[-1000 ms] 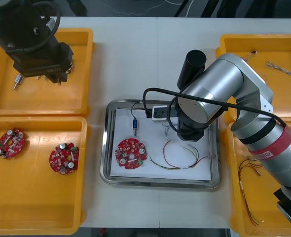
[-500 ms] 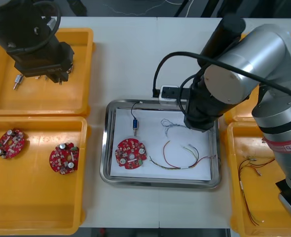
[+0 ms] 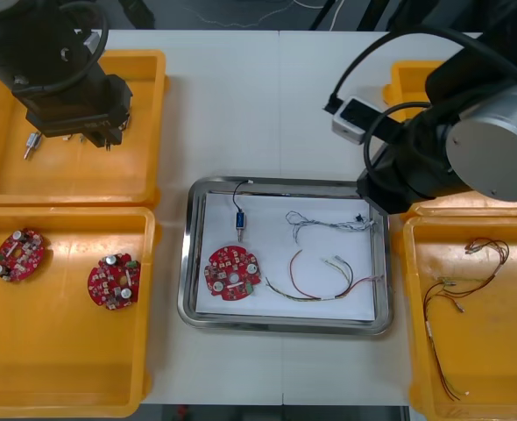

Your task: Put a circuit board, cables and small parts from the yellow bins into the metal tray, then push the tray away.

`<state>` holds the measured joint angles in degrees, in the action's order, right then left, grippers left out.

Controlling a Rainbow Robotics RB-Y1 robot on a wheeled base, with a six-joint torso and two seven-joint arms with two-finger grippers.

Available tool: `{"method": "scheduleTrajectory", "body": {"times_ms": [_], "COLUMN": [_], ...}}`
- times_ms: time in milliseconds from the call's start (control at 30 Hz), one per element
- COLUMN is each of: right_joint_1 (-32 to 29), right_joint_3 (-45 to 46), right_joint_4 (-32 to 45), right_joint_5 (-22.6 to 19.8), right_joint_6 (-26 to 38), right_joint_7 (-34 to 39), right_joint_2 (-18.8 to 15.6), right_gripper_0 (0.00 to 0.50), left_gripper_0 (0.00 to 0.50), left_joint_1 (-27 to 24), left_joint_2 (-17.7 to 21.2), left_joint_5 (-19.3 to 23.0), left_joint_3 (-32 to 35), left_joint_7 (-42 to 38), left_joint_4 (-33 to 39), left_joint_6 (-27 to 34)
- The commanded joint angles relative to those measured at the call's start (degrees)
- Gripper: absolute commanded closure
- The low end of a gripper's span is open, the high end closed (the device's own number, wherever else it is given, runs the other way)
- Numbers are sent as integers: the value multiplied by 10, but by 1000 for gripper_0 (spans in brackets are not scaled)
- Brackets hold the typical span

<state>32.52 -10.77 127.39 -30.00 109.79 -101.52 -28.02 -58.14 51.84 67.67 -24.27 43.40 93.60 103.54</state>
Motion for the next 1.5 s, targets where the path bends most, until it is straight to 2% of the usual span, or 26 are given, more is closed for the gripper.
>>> {"method": "scheduleTrajectory", "body": {"times_ms": [33,133,367,567,867,1200,1500], "right_joint_1": [-59,-85,-131,-165,-206,-270,-293], "right_joint_3": [35,68,186,255,325,350,349], "right_joint_4": [62,75,77,77,59,30,21], "right_joint_5": [23,11,-64,-84,-95,-131,-134], "right_joint_6": [2,2,2,2,2,2,2], "right_joint_7": [75,120,207,250,246,242,240], "right_joint_2": [-56,-71,-84,-97,-116,-131,-131], "right_gripper_0": [0,0,0,0,0,0,0], "left_gripper_0": [500,500,500,500,500,500,500], "left_joint_1": [-25,-26,-26,-26,-29,-40,-40], "left_joint_2": [11,10,-9,-35,-97,-158,-199], "left_joint_5": [6,6,-4,-22,-60,-112,-152], "left_joint_3": [19,19,19,19,14,-53,-115], "left_joint_7": [-35,-38,-53,-80,-117,-130,-148], "left_joint_4": [19,19,31,41,55,62,66], "left_joint_6": [-6,-6,-6,-6,-6,-33,-76]}}
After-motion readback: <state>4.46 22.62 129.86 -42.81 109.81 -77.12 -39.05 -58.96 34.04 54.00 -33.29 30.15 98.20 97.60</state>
